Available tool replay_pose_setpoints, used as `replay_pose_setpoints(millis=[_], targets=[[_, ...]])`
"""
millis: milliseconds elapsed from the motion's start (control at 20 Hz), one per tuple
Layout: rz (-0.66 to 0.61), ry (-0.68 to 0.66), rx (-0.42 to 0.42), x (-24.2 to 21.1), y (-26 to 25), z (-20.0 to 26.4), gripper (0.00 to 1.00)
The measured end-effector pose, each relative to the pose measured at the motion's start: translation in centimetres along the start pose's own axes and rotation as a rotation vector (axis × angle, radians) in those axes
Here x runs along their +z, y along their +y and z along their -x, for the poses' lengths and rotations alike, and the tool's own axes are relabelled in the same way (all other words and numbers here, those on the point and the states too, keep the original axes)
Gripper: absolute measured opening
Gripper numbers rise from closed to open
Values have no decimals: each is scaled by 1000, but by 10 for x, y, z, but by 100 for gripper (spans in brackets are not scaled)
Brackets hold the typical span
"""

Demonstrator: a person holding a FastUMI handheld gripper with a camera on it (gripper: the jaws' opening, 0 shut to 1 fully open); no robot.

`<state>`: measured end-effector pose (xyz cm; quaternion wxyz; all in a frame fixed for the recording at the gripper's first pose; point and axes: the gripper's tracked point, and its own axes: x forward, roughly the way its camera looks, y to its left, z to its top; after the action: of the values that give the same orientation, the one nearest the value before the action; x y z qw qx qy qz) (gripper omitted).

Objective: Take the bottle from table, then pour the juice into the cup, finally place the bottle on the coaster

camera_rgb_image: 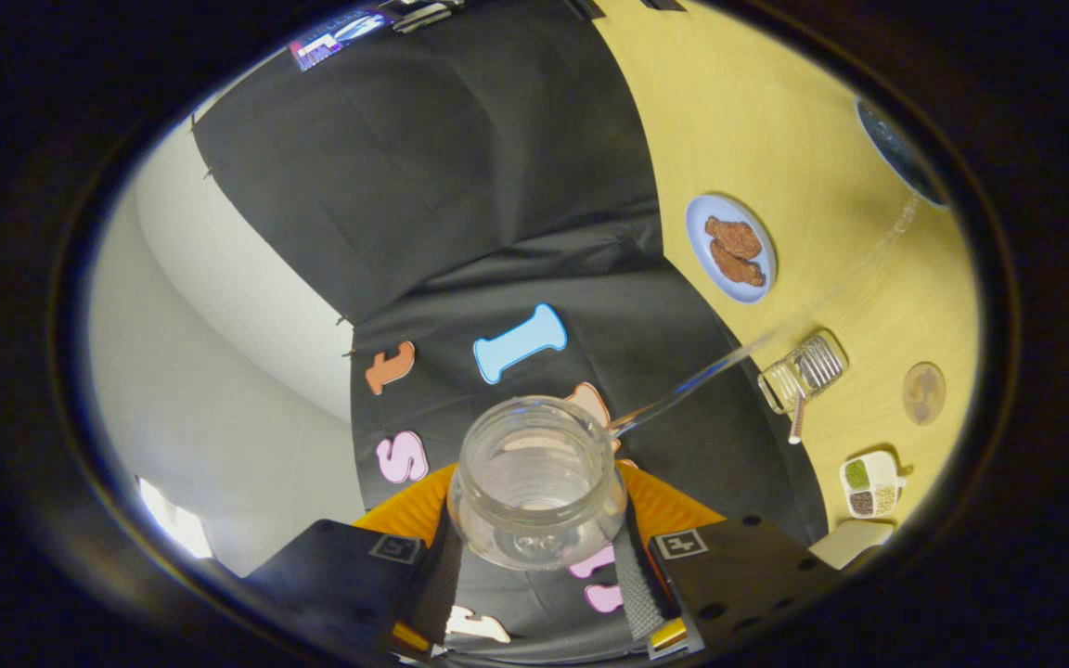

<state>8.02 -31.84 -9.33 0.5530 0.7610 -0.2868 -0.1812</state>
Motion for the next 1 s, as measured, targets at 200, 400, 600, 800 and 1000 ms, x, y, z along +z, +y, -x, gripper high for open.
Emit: replay_pose_setpoints(millis=[200,400,600,800,1000], targets=[[0,-2,4,1,3,1,75],[26,0,8,1,6,5,75],[184,35,-61,-2,-12,8,75],[470,128,-170,-14,-39,19,75],[758,231,-233,-33,-51,23,75]])
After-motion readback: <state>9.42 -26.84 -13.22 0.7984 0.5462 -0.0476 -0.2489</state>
